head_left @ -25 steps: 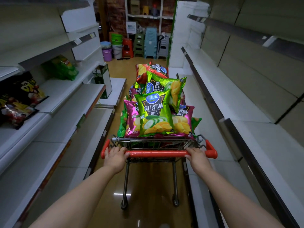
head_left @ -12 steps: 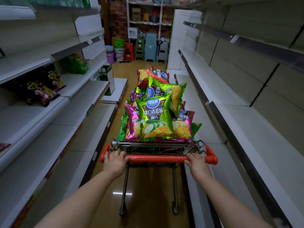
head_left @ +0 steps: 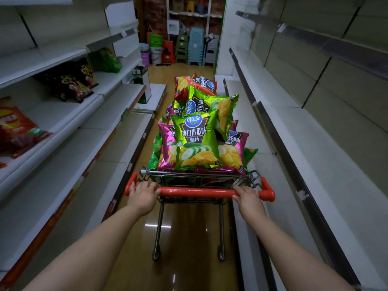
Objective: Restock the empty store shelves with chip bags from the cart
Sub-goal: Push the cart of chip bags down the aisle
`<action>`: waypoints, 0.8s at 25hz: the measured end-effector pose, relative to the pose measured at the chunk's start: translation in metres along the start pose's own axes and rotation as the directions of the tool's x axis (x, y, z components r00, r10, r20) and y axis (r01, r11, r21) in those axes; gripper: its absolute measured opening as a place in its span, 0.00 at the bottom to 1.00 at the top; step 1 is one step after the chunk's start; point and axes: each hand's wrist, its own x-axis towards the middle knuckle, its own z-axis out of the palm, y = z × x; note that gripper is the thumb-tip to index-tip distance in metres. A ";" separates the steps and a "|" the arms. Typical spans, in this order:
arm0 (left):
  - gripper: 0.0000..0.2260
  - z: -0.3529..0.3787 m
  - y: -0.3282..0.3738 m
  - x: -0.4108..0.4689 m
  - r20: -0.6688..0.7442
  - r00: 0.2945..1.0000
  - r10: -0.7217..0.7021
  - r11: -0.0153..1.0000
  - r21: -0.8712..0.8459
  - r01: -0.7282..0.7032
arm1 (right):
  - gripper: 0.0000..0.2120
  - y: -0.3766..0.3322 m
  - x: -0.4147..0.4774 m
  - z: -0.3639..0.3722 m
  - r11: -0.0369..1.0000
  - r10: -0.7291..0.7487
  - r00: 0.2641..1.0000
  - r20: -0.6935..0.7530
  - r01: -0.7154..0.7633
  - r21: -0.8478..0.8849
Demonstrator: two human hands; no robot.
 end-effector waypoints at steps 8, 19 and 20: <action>0.19 0.019 -0.006 -0.130 0.015 1.000 0.016 1.000 0.001 -0.016 | 0.19 0.004 -0.136 0.010 0.999 0.036 0.999 -0.029 -0.035 0.010; 0.19 0.046 -0.016 -0.307 0.002 0.999 0.041 0.999 0.008 -0.041 | 0.20 0.017 -0.305 0.024 0.996 0.082 0.995 0.053 -0.079 -0.041; 0.19 0.047 -0.017 -0.322 0.009 0.999 0.040 0.999 0.006 -0.040 | 0.21 0.018 -0.321 0.024 0.997 0.076 0.996 0.056 -0.074 -0.034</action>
